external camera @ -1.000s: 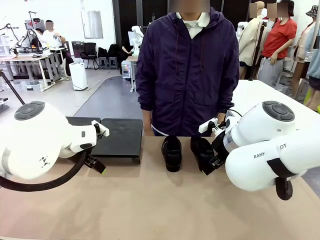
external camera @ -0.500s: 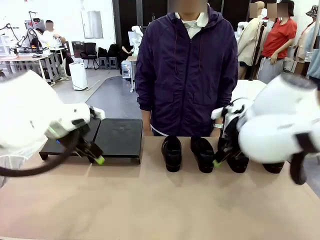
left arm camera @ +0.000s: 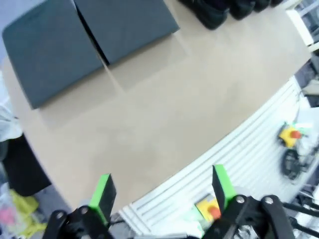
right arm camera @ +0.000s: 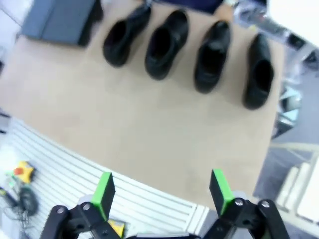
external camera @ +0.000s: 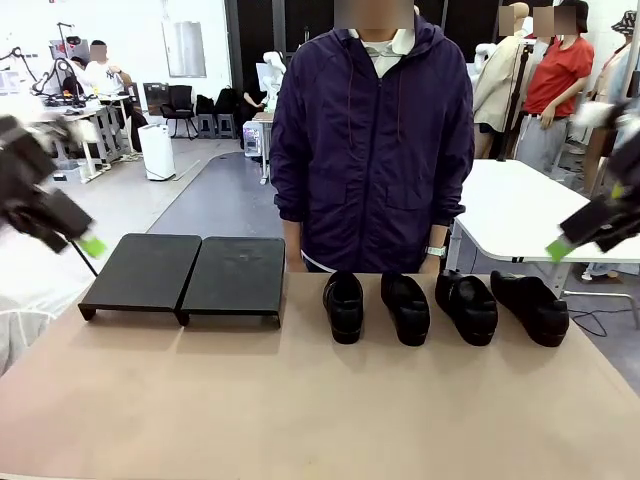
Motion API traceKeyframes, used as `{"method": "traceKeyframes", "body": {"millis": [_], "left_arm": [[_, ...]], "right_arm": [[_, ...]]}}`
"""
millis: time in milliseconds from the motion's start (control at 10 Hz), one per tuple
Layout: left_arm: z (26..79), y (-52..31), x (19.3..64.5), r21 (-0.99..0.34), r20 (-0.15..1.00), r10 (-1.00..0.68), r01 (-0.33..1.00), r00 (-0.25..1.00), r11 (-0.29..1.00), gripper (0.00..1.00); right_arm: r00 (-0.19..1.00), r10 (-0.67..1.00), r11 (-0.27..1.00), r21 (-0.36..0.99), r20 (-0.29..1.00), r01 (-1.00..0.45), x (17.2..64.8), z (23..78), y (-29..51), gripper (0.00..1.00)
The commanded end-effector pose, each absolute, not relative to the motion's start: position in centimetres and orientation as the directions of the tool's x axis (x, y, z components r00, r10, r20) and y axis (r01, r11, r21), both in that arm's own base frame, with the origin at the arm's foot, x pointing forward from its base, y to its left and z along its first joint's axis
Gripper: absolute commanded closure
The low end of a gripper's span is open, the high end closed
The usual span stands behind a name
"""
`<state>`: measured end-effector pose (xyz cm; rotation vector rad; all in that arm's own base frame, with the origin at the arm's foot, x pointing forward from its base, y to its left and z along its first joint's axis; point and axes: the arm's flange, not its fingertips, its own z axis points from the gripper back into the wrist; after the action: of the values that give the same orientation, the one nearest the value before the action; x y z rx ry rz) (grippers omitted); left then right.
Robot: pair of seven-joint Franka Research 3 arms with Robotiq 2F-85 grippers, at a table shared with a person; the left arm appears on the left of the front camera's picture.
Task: Organize the shoes by placing them on the stand.
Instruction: Pick up one Shoe and place it in the middle of the table.
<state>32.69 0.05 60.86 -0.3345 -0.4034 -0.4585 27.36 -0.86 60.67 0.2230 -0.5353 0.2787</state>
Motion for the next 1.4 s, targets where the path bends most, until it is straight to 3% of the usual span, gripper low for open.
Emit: {"method": "traceKeyframes", "body": {"millis": [0,200,300,1300], "left_arm": [[61.1,3.8,32.1,-0.327,0.475,-0.25,0.433,0.844,0.84,0.0],[60.9,5.3,31.5,-0.35,0.531,-0.182,0.41,0.828,0.842,0.0],[61.9,5.2,31.0,-0.311,0.476,-0.247,0.425,0.844,0.85,0.0],[61.9,5.2,31.0,-0.311,0.476,-0.247,0.425,0.844,0.85,0.0]], "right_arm": [[0.816,0.078,0.956,0.19,0.572,-0.224,25.8,59.2,-3.9,0.0],[0.793,0.051,0.975,0.142,0.606,-0.171,25.5,58.2,-4.6,0.0],[0.821,0.081,0.959,0.179,0.565,-0.218,25.2,60.5,-5.1,0.0],[0.821,0.081,0.959,0.179,0.565,-0.218,25.2,60.5,-5.1,0.0]]}}
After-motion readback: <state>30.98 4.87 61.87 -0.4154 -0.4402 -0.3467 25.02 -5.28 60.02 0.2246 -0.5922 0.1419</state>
